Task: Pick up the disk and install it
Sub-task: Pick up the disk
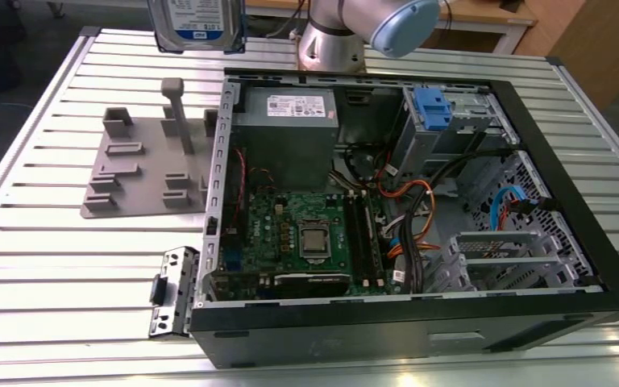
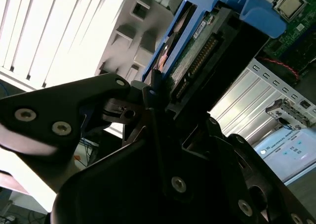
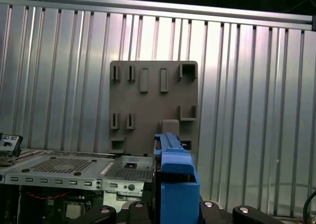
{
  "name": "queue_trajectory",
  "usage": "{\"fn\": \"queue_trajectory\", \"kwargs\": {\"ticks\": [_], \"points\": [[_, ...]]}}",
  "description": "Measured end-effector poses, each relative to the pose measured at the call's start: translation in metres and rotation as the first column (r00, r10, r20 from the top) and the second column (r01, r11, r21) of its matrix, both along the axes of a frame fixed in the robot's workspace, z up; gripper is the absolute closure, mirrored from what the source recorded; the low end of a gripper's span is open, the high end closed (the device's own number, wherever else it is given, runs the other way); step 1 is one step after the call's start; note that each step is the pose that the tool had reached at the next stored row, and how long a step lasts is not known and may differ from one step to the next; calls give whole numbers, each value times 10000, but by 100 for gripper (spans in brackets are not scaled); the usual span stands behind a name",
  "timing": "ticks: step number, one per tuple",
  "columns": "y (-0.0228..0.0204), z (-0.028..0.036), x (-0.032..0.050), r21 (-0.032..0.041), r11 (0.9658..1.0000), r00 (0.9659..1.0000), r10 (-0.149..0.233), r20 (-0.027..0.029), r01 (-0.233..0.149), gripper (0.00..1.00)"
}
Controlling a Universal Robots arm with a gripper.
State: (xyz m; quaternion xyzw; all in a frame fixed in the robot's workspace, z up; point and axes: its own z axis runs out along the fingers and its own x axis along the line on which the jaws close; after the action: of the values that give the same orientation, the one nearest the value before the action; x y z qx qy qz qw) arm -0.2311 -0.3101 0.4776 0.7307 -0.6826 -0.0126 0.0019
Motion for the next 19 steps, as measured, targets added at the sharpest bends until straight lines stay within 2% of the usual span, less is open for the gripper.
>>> {"fn": "queue_trajectory", "kwargs": {"ticks": [19], "points": [[-93,-2,156,1,10000,10000,1,1,-1,64]]}}
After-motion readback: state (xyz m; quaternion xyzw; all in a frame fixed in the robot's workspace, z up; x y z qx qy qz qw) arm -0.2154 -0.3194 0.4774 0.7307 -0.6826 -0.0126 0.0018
